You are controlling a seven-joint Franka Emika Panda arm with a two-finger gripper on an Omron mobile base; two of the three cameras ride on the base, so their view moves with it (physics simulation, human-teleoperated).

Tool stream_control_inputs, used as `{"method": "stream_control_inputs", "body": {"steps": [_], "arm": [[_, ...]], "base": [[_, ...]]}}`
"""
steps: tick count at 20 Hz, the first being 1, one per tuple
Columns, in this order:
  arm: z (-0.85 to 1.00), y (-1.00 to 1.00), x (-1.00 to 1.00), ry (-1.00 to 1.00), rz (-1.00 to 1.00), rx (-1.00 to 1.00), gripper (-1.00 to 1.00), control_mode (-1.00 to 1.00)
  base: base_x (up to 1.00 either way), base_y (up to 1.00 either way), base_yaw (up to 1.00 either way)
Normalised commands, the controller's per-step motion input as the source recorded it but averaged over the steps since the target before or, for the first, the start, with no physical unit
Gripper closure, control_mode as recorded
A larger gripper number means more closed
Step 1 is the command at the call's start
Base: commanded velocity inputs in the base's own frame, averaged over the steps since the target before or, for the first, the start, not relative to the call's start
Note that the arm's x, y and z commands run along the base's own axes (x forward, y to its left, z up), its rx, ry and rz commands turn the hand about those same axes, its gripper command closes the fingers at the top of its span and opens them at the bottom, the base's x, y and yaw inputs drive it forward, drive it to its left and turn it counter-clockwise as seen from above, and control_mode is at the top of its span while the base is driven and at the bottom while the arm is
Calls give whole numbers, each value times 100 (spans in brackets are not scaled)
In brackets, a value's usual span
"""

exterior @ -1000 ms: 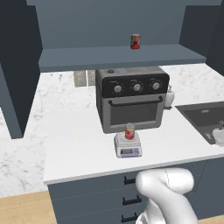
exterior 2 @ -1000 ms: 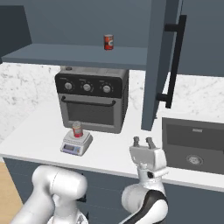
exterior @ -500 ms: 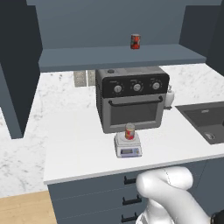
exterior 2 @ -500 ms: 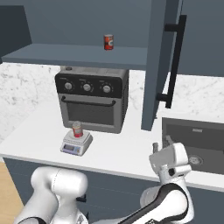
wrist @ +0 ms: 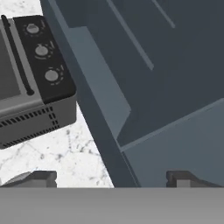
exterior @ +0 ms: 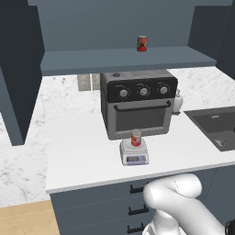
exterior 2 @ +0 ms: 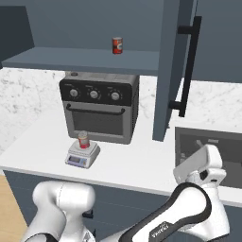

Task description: Pick the canned food and place it on the digital scale for weighing, and close the cabinet.

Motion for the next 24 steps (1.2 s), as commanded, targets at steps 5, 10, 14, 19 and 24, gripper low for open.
{"method": "stream_control_inputs", "body": {"steps": [5,10,14,19,24], "arm": [[46,-6,7,7,-4,3,-100,-100],[75,0,4,10,-1,2,-100,-100],[77,0,0,7,0,1,-100,-100],[70,0,-1,0,0,0,-100,-100],[67,44,-36,0,5,0,-100,-100]], "base": [[0,0,0],[0,0,0],[0,0,0],[0,0,0],[0,0,0]]}}
